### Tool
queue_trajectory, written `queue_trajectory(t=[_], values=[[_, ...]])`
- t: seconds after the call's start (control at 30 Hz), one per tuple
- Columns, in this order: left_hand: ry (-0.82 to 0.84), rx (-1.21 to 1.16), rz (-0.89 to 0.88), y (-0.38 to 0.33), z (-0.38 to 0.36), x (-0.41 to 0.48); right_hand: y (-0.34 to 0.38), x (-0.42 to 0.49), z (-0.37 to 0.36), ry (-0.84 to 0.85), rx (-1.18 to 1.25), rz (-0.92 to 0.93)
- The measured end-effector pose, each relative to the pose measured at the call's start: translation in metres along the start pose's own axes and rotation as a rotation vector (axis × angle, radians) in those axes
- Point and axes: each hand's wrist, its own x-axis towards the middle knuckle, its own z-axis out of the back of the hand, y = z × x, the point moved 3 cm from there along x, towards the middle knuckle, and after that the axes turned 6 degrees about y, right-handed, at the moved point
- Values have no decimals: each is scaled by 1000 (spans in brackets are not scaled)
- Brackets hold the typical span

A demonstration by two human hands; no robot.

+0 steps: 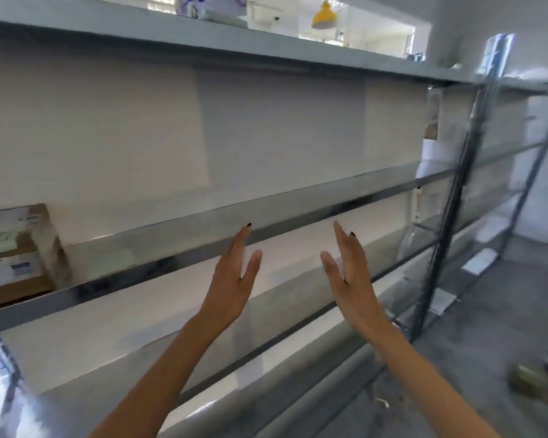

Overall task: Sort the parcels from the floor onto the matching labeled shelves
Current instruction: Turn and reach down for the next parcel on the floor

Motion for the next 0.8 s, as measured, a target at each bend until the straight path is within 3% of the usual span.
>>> queue_trajectory(t=[0.37, 0.8], values=[[331, -298, -138, -47, -162, 55, -88, -53, 122, -317, -108, -261], [565, -300, -235, -131, -328, 98, -181, -97, 262, -520, -257, -472]])
